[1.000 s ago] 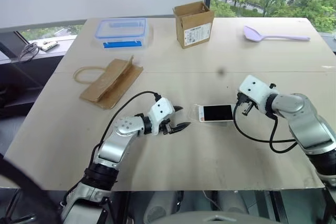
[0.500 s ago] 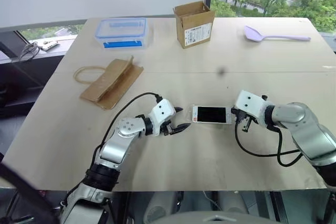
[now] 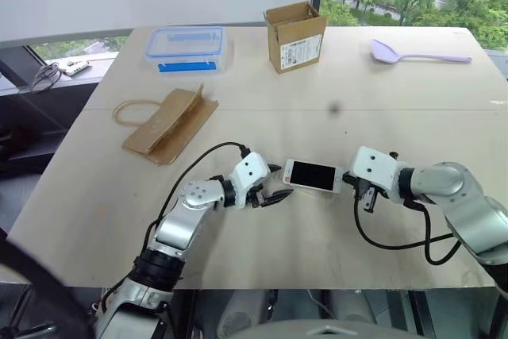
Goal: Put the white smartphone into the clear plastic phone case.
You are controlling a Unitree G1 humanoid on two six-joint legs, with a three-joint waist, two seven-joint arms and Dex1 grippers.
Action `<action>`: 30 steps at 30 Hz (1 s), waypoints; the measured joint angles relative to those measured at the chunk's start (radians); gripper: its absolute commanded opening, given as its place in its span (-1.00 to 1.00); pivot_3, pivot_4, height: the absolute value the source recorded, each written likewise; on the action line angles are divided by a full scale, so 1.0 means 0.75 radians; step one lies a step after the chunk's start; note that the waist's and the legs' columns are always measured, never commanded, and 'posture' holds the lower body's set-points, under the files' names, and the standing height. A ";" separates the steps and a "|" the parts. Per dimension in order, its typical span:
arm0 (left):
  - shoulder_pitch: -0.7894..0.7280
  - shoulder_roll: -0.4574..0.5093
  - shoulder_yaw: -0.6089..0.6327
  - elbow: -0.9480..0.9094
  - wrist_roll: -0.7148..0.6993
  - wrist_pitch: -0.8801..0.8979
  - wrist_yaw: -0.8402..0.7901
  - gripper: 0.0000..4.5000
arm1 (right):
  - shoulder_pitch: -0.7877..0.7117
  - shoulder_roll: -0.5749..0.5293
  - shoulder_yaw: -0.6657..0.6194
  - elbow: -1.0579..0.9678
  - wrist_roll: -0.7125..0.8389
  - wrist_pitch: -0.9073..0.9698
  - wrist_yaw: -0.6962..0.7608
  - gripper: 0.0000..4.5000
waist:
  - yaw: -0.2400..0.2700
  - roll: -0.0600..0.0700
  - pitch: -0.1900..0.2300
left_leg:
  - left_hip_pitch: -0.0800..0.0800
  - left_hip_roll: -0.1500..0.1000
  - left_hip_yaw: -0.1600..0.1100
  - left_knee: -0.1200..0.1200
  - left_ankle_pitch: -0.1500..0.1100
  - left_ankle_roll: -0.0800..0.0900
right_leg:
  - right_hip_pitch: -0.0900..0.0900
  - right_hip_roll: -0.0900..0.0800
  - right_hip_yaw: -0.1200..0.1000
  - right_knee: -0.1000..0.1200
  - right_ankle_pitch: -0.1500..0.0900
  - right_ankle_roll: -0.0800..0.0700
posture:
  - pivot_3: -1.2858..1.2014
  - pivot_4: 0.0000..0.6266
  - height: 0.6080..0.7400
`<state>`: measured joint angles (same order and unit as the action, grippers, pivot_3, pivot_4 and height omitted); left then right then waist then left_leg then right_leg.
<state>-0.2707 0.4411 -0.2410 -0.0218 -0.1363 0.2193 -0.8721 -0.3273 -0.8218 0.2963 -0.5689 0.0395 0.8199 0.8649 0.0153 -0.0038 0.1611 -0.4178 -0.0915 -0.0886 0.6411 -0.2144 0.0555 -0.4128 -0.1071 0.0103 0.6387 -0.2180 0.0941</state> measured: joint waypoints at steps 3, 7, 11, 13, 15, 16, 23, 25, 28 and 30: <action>0.000 -0.002 -0.001 0.001 0.001 -0.002 0.000 0.49 | 0.017 -0.002 0.000 -0.035 0.048 0.014 0.026 -0.99 | 0.001 0.000 0.000 | 0.000 0.000 0.000 0.000 0.000 0.000 | 0.000 0.000 0.000 0.000 0.000 0.000 | 0.03 -0.52 1.00; 0.000 -0.007 -0.001 0.010 0.000 -0.014 0.000 0.49 | 0.019 -0.035 -0.010 -0.058 0.095 0.038 0.041 -0.99 | 0.001 0.000 0.000 | 0.000 0.000 0.000 0.000 0.000 0.000 | 0.000 0.000 0.000 0.000 0.000 0.000 | 0.03 -0.52 1.00; 0.003 -0.006 0.001 0.024 0.001 -0.028 -0.001 0.49 | -0.087 0.010 -0.068 0.023 0.098 0.036 -0.027 -0.99 | -0.001 0.000 0.000 | 0.001 0.000 0.001 0.000 0.000 0.000 | 0.000 0.000 0.000 0.000 0.000 0.000 | 0.03 -0.52 1.00; 0.002 -0.014 -0.001 0.030 0.001 -0.036 0.001 0.49 | -0.177 0.041 -0.089 0.127 0.050 0.015 -0.100 -0.99 | 0.001 -0.001 0.000 | 0.001 0.000 0.000 0.001 0.000 0.000 | 0.001 0.000 0.000 0.000 0.000 0.000 | 0.03 -0.52 1.00; 0.002 -0.015 -0.002 0.032 0.001 -0.042 -0.001 0.49 | -0.218 0.066 -0.074 0.207 0.010 -0.028 -0.132 -0.99 | 0.004 -0.002 -0.001 | 0.001 0.000 0.000 0.001 0.000 0.000 | 0.001 0.000 -0.001 0.000 0.000 0.000 | 0.03 -0.52 1.00; 0.002 -0.014 -0.002 0.032 0.001 -0.042 -0.002 0.49 | -0.231 0.079 -0.053 0.248 -0.007 -0.051 -0.141 -0.99 | 0.003 -0.002 -0.001 | 0.001 0.000 0.000 0.001 0.000 0.000 | 0.001 0.000 0.000 0.000 0.000 0.000 | 0.03 -0.52 1.00; -0.001 -0.015 -0.002 0.032 0.002 -0.039 -0.004 0.49 | -0.313 0.123 0.116 0.553 -0.082 -0.274 -0.028 -0.99 | 0.002 -0.001 -0.001 | 0.001 -0.001 0.001 0.001 0.000 0.000 | 0.001 0.000 0.000 0.000 0.000 0.000 | 0.03 -0.52 1.00; -0.001 -0.015 -0.002 0.030 0.003 -0.037 -0.002 0.49 | -0.321 0.107 0.118 0.558 -0.075 -0.318 0.042 -0.99 | 0.003 -0.001 -0.001 | 0.001 -0.001 0.000 0.001 0.000 0.000 | 0.001 0.000 0.000 0.000 0.000 0.000 | 0.03 -0.52 1.00; -0.001 -0.014 -0.001 0.028 0.004 -0.033 0.001 0.49 | -0.313 0.076 0.118 0.537 -0.059 -0.354 0.132 -0.99 | 0.002 -0.001 -0.001 | 0.001 -0.001 0.000 0.001 0.000 0.000 | 0.001 0.000 0.000 0.000 0.000 0.000 | 0.03 -0.52 1.00; -0.001 -0.014 0.000 0.025 0.006 -0.027 0.003 0.49 | -0.295 0.069 0.116 0.504 -0.045 -0.366 0.167 -0.99 | 0.001 -0.001 -0.001 | 0.001 -0.001 0.000 0.001 0.000 0.000 | 0.001 0.000 0.000 0.000 0.000 0.000 | 0.03 -0.52 1.00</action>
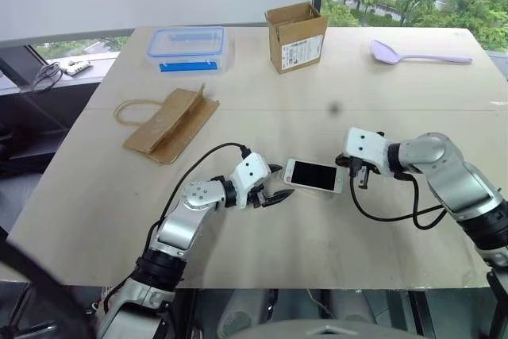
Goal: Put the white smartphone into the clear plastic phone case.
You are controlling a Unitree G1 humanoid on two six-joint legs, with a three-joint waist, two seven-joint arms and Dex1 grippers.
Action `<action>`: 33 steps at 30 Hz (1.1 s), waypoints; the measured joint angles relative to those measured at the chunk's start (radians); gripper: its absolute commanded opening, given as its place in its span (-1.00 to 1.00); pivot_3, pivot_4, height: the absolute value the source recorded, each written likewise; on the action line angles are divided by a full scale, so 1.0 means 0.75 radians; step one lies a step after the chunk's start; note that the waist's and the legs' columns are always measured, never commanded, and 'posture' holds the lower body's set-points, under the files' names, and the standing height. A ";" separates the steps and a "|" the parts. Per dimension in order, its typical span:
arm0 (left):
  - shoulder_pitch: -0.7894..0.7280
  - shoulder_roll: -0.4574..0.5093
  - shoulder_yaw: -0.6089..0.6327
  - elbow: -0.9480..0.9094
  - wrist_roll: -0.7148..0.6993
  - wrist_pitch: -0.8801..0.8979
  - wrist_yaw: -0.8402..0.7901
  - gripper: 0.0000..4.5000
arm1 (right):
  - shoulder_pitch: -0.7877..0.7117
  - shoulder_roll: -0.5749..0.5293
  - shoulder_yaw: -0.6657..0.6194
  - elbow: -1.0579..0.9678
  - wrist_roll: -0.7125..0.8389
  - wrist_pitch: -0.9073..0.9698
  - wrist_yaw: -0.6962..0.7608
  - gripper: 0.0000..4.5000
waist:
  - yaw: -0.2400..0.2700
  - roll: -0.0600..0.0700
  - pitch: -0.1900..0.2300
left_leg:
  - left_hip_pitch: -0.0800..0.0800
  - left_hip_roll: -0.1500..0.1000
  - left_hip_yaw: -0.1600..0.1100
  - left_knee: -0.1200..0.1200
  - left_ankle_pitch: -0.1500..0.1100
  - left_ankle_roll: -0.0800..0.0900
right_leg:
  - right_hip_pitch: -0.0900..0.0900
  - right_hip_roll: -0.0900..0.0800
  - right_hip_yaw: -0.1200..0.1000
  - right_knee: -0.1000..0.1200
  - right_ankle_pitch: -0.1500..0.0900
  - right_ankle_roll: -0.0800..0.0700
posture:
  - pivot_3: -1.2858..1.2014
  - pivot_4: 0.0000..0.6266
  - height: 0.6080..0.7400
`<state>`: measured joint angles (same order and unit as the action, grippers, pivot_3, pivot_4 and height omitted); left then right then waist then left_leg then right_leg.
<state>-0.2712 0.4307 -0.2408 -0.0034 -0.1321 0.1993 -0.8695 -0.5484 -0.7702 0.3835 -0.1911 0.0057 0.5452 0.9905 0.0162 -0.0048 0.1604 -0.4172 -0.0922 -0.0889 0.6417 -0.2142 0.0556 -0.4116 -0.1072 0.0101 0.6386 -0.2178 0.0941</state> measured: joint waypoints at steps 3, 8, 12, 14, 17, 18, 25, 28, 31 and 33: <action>0.000 0.000 0.000 -0.006 0.002 0.010 0.001 0.49 | 0.027 -0.002 0.000 -0.049 0.007 -0.006 0.031 -0.99 | 0.000 0.000 0.000 | 0.000 0.000 0.000 0.000 0.000 0.000 | 0.000 0.000 0.000 0.000 0.000 0.000 | 0.03 -0.52 1.00; 0.000 0.000 0.000 -0.013 0.003 0.020 0.002 0.49 | 0.048 -0.005 0.000 -0.085 -0.001 -0.003 0.039 -0.99 | 0.000 0.000 0.000 | 0.000 0.000 0.000 0.000 0.000 0.000 | 0.000 0.000 0.000 0.000 0.000 0.000 | 0.03 -0.52 1.00; 0.000 0.002 0.000 -0.039 0.003 0.058 0.004 0.49 | 0.068 -0.004 -0.001 -0.102 -0.002 0.002 0.031 -0.99 | 0.000 0.000 0.000 | 0.000 0.000 0.000 0.000 0.000 0.000 | 0.000 0.000 0.000 0.000 0.000 0.000 | 0.03 -0.52 1.00; 0.000 0.004 -0.001 -0.052 0.003 0.077 0.006 0.49 | 0.073 -0.004 -0.002 -0.109 -0.002 0.008 0.030 -0.99 | -0.001 0.000 0.000 | 0.000 0.000 0.000 0.000 0.000 0.000 | 0.000 0.000 0.000 0.000 0.000 0.000 | 0.03 -0.52 1.00; 0.000 0.011 -0.003 -0.084 0.003 0.122 0.006 0.49 | 0.104 -0.010 -0.014 -0.147 0.005 0.031 0.031 -0.99 | -0.001 0.000 0.000 | 0.000 0.000 0.000 0.000 0.000 0.000 | -0.001 0.000 0.000 0.000 0.000 0.000 | 0.03 -0.52 1.00; 0.000 0.011 -0.003 -0.091 0.003 0.135 0.006 0.49 | 0.117 -0.012 -0.014 -0.157 0.006 0.035 0.032 -0.99 | -0.001 0.000 0.000 | 0.000 0.000 0.000 0.000 0.000 0.000 | -0.001 0.000 0.000 0.000 0.000 0.000 | 0.03 -0.52 1.00; -0.009 0.006 -0.009 -0.117 0.003 0.191 0.006 0.49 | 0.137 0.012 -0.014 -0.185 -0.006 0.057 -0.013 -0.99 | -0.002 0.000 0.000 | 0.000 0.000 0.000 0.000 0.000 0.000 | -0.001 0.000 0.000 0.000 0.000 0.000 | 0.03 -0.52 1.00; -0.014 0.001 -0.012 -0.113 0.004 0.189 0.002 0.49 | 0.145 0.015 -0.037 -0.199 -0.001 0.082 -0.045 -0.99 | 0.001 0.000 0.000 | 0.000 0.000 0.000 0.000 0.000 0.000 | -0.001 0.000 0.000 0.000 0.000 0.000 | 0.03 -0.52 1.00; -0.020 0.001 -0.014 -0.096 0.003 0.173 -0.005 0.49 | 0.180 -0.026 -0.138 -0.269 0.030 0.148 -0.055 -0.99 | 0.003 0.000 0.000 | -0.001 0.000 0.000 0.000 0.000 0.000 | 0.000 0.000 0.000 -0.001 0.000 0.000 | 0.03 -0.52 1.00; -0.021 0.004 -0.013 -0.087 0.003 0.161 -0.013 0.49 | 0.206 -0.036 -0.178 -0.304 0.046 0.179 -0.067 -0.99 | 0.001 0.000 0.000 | -0.001 0.000 0.000 0.000 0.000 0.000 | -0.001 0.000 0.000 0.000 0.000 0.000 | 0.03 -0.52 1.00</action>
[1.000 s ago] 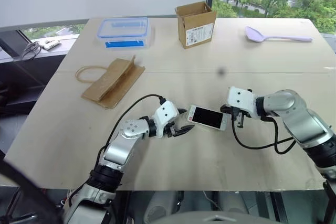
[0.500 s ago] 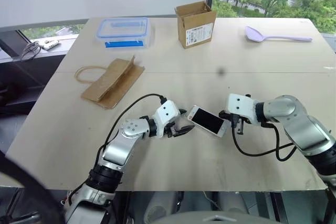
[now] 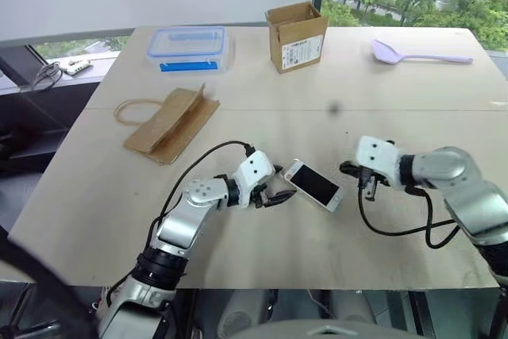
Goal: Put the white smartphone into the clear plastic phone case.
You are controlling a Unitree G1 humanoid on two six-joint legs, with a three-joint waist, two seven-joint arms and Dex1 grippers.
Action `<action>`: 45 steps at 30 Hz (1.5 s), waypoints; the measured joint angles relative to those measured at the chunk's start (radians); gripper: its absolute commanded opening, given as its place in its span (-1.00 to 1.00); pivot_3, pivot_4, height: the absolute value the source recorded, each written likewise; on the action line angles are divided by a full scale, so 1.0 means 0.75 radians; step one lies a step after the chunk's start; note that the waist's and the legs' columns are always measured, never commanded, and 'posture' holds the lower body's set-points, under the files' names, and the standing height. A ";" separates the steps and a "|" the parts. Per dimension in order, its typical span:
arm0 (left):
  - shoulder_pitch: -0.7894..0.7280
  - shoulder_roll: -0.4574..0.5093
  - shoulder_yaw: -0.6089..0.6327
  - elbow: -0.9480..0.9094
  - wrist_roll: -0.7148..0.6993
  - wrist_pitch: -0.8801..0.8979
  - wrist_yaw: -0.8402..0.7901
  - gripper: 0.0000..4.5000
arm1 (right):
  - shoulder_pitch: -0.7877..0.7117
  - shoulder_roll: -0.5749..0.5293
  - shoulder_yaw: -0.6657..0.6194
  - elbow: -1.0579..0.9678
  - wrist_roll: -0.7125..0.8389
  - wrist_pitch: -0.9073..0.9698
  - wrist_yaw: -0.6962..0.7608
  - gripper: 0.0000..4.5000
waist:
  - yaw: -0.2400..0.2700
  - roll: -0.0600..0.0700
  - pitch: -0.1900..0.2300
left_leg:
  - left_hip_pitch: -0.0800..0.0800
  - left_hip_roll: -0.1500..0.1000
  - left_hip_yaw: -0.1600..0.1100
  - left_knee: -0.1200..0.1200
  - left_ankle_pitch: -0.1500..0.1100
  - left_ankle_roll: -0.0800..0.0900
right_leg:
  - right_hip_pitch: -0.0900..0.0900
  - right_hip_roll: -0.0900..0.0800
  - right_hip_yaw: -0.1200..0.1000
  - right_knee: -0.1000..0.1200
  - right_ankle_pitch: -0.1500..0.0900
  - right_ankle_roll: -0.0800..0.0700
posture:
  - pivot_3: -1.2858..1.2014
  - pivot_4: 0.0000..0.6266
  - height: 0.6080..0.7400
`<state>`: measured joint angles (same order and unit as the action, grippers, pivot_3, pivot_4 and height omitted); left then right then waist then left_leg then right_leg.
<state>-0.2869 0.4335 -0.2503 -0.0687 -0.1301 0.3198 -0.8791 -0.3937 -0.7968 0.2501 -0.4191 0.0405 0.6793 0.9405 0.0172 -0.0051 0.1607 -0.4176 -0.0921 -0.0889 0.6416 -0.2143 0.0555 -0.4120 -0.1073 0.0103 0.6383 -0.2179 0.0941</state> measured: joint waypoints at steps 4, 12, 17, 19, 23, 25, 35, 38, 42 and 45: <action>0.028 0.081 0.014 -0.029 -0.092 0.016 -0.132 0.49 | 0.094 0.000 -0.008 -0.052 0.003 0.043 -0.051 -0.99 | -0.005 0.000 0.000 | 0.000 0.001 0.001 -0.001 0.000 0.000 | -0.001 0.000 0.001 0.000 0.000 0.000 | 0.03 -0.52 1.00; 0.018 0.244 0.107 -0.032 -0.269 0.121 -0.355 0.12 | 0.165 0.044 -0.119 -0.202 0.152 0.136 -0.064 -1.00 | -0.004 0.000 0.001 | 0.000 0.002 0.001 -0.001 0.000 0.000 | -0.001 0.001 0.001 0.000 0.000 0.000 | 0.03 -0.52 1.00; 0.005 0.216 0.110 0.003 -0.301 0.131 -0.379 -0.94 | 0.261 0.100 -0.199 -0.385 0.439 0.249 -0.012 -1.00 | -0.004 -0.001 0.002 | 0.000 0.002 0.001 -0.001 0.000 0.000 | 0.000 0.000 0.001 -0.001 0.000 0.000 | 0.03 -0.52 1.00; 0.005 0.205 0.105 0.007 -0.293 0.128 -0.364 -0.99 | 0.271 0.086 -0.176 -0.396 0.427 0.247 -0.041 -1.00 | -0.005 -0.001 0.002 | 0.000 0.002 0.001 -0.001 0.000 0.000 | -0.001 0.000 0.001 -0.001 0.000 0.000 | 0.03 -0.52 1.00; 0.003 0.181 0.092 0.015 -0.266 0.116 -0.322 -0.99 | 0.271 0.067 -0.077 -0.327 0.302 0.210 -0.163 -1.00 | -0.005 -0.001 0.002 | 0.000 0.003 0.001 -0.001 0.000 0.000 | -0.001 0.001 0.001 -0.001 0.000 0.000 | 0.03 -0.52 1.00; 0.003 0.176 0.090 0.015 -0.256 0.112 -0.310 -0.99 | 0.259 0.075 -0.058 -0.308 0.281 0.195 -0.187 -1.00 | -0.006 -0.001 0.002 | 0.000 0.003 0.001 -0.001 0.000 0.000 | -0.001 0.001 0.001 -0.001 0.000 0.000 | 0.03 -0.52 1.00; -0.010 0.170 0.089 0.074 -0.231 0.076 -0.270 -0.99 | 0.043 0.124 0.244 -0.121 0.179 0.124 -0.143 -1.00 | -0.006 -0.003 0.001 | 0.000 0.002 0.002 0.000 0.000 0.000 | -0.001 0.001 0.001 -0.001 0.000 0.000 | 0.03 -0.52 1.00; -0.019 0.168 0.091 0.067 -0.227 0.082 -0.239 -0.99 | -0.001 0.122 0.296 -0.077 0.148 0.102 -0.111 -1.00 | -0.007 -0.004 0.000 | 0.002 0.003 0.001 -0.001 0.000 0.000 | 0.001 0.002 0.001 -0.001 0.000 0.000 | 0.03 -0.52 1.00; -0.021 0.168 0.108 0.041 -0.228 0.103 -0.207 -0.99 | -0.013 0.127 0.317 -0.051 0.143 0.105 -0.095 -1.00 | -0.008 -0.008 -0.005 | 0.004 0.004 0.001 -0.001 0.000 0.000 | 0.003 0.003 0.001 -0.001 0.000 0.000 | 0.03 -0.52 1.00; -0.021 0.168 0.112 0.026 -0.228 0.109 -0.185 -0.99 | -0.012 0.127 0.324 -0.049 0.131 0.104 -0.095 -1.00 | -0.007 -0.012 -0.011 | 0.005 0.004 0.001 0.000 0.000 0.000 | 0.003 0.003 0.001 -0.001 0.000 0.000 | 0.03 -0.52 1.00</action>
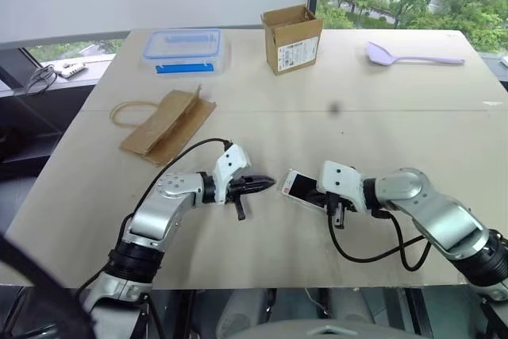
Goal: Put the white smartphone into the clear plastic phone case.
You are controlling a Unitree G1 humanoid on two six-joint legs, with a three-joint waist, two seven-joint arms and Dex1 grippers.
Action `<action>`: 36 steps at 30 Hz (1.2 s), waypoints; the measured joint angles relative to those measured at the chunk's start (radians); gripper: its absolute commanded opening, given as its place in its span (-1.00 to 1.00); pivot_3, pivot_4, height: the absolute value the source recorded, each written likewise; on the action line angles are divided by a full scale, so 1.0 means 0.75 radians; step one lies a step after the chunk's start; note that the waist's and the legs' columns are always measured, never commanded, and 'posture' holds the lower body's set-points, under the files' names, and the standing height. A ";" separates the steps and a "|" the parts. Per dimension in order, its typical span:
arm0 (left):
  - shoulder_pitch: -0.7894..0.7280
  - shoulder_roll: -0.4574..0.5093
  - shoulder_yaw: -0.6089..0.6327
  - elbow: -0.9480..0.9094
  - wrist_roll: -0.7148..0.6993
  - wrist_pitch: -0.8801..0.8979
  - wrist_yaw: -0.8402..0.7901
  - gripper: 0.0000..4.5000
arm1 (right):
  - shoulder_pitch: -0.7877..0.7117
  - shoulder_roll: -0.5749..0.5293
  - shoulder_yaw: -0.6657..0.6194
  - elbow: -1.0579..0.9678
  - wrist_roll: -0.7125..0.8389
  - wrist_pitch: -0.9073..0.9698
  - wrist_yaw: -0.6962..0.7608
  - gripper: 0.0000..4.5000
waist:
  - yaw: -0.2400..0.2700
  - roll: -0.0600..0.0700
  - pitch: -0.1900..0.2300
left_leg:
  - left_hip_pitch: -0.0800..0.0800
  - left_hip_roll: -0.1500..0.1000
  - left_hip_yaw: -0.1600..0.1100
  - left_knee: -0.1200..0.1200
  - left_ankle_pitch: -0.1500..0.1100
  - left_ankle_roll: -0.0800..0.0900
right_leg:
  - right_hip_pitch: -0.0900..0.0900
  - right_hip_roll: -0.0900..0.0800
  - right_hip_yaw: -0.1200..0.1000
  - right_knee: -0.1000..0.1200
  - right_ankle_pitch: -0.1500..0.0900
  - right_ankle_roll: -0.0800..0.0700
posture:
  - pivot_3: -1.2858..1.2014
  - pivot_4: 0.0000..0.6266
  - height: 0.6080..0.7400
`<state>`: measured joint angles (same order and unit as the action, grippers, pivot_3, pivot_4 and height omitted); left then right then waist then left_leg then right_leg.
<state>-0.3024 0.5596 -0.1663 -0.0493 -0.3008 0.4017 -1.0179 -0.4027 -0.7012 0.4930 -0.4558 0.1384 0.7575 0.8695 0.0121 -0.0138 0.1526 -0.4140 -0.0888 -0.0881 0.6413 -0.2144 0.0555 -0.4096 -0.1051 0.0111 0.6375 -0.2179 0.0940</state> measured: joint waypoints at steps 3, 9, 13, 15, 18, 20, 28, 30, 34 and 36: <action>-0.001 -0.004 0.000 -0.002 0.006 0.000 0.015 -0.99 | 0.027 0.029 -0.025 0.005 0.004 -0.001 -0.017 -1.00 | 0.001 -0.002 -0.003 | 0.000 0.000 0.000 0.000 0.000 0.000 | 0.000 0.000 0.000 0.000 0.000 0.000 | 0.03 -0.52 1.00; -0.022 -0.029 -0.005 0.007 0.046 -0.013 0.059 -0.99 | 0.129 0.098 -0.259 -0.090 0.156 0.117 -0.077 -1.00 | 0.003 0.000 0.001 | -0.004 0.000 0.000 0.000 0.000 0.000 | -0.004 0.000 0.001 0.000 0.000 0.000 | 0.03 -0.52 1.00; -0.040 -0.035 -0.020 0.031 0.064 -0.025 0.055 -0.99 | 0.127 0.034 -0.431 -0.253 0.233 0.235 -0.109 -1.00 | 0.003 0.000 0.001 | -0.004 0.000 0.000 -0.001 0.000 0.000 | -0.004 0.000 0.001 0.000 0.000 0.000 | 0.03 -0.52 1.00; -0.051 -0.043 -0.042 0.039 0.072 -0.034 0.047 -0.99 | 0.187 -0.073 -0.498 -0.340 0.260 0.316 -0.120 -1.00 | 0.009 0.001 0.002 | -0.005 -0.001 0.000 -0.002 0.000 0.000 | -0.004 -0.002 0.000 -0.001 0.000 0.000 | 0.03 -0.52 1.00; -0.053 -0.044 -0.052 0.060 0.085 -0.045 0.039 -0.99 | 0.298 -0.206 -0.561 -0.414 0.268 0.366 -0.117 -1.00 | 0.011 0.001 0.002 | -0.006 -0.001 0.000 -0.002 0.000 0.000 | -0.004 -0.002 -0.001 -0.002 0.000 0.000 | 0.03 -0.52 1.00; -0.053 -0.049 -0.056 0.070 0.087 -0.052 0.035 -0.99 | 0.372 -0.271 -0.576 -0.440 0.269 0.380 -0.118 -1.00 | 0.009 0.001 0.002 | -0.006 -0.001 0.000 -0.002 0.000 0.000 | -0.004 -0.002 -0.001 -0.003 0.000 0.000 | 0.03 -0.52 1.00; -0.053 -0.082 -0.080 0.078 0.109 -0.066 0.029 -0.99 | 0.403 -0.261 -0.507 -0.466 0.273 0.380 -0.176 -1.00 | 0.004 0.001 0.002 | -0.006 0.001 0.001 -0.002 0.000 0.000 | -0.004 -0.002 0.000 -0.004 0.000 0.000 | 0.03 -0.52 1.00; -0.051 -0.086 -0.084 0.077 0.109 -0.066 0.029 -0.99 | 0.383 -0.259 -0.471 -0.461 0.271 0.379 -0.182 -1.00 | 0.004 0.001 0.002 | -0.006 0.000 0.002 -0.002 0.000 0.000 | -0.004 -0.002 0.000 -0.005 0.000 0.000 | 0.03 -0.52 1.00; -0.043 -0.091 -0.092 0.064 0.110 -0.062 0.033 -0.99 | 0.345 -0.261 -0.401 -0.437 0.254 0.356 -0.186 -1.00 | 0.005 0.001 0.002 | -0.006 0.000 0.002 -0.002 0.000 0.000 | -0.004 -0.002 0.000 -0.006 0.000 0.000 | 0.03 -0.52 1.00; -0.041 -0.091 -0.092 0.058 0.110 -0.058 0.039 -0.99 | 0.342 -0.264 -0.390 -0.436 0.244 0.348 -0.186 -1.00 | 0.005 0.001 0.002 | -0.006 0.000 0.001 -0.002 0.000 0.000 | -0.004 -0.002 0.000 -0.006 0.000 0.000 | 0.03 -0.52 1.00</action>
<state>-0.3333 0.4911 -0.2351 -0.0056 -0.2185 0.3579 -0.9888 -0.1465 -0.8990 0.2004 -0.7831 0.3214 1.0182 0.7296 0.0157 -0.0134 0.1544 -0.4185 -0.0885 -0.0870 0.6396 -0.2145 0.0557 -0.4123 -0.1063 0.0110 0.6330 -0.2179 0.0941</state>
